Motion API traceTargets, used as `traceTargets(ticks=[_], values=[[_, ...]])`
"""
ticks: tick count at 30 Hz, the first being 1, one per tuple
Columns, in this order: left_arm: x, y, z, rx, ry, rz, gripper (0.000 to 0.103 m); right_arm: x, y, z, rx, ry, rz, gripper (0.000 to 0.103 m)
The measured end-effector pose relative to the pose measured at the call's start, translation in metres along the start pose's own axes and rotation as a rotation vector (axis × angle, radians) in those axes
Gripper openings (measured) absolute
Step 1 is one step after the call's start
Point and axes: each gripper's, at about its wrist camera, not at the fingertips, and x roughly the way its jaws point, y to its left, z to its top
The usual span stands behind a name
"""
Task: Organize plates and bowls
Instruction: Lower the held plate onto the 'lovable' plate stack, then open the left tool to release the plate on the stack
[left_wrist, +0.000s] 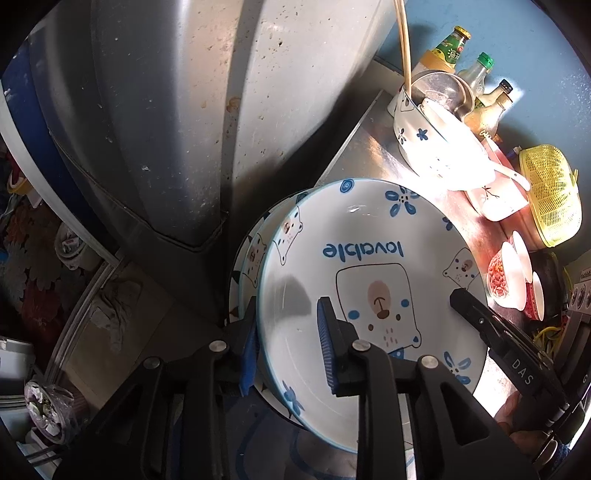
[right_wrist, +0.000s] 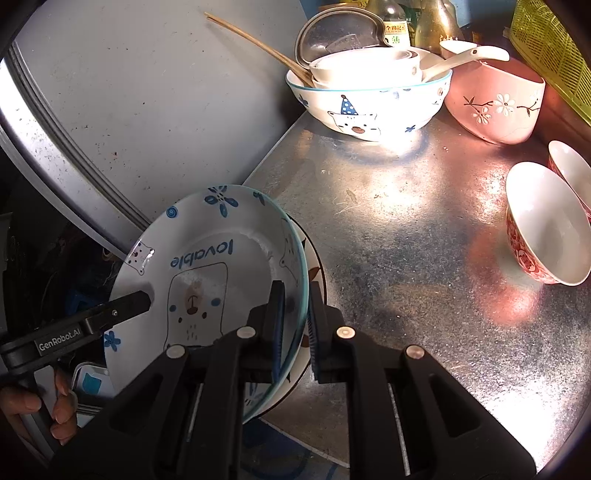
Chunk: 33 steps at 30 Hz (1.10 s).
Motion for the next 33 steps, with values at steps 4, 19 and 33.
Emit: traceTargets(ticks=[4, 19, 33], values=[[-0.001, -0.004, 0.002, -0.001, 0.008, -0.031, 0.055, 0.001, 0.0, 0.001, 0.0, 0.003, 0.0, 0.015], [-0.019, -0.016, 0.004, 0.017, -0.049, -0.02, 0.093, -0.016, -0.001, 0.002, 0.029, -0.036, 0.051, 0.064], [-0.037, -0.026, -0.007, 0.055, -0.084, 0.018, 0.099, -0.041, -0.015, -0.006, 0.085, -0.04, 0.059, 0.103]])
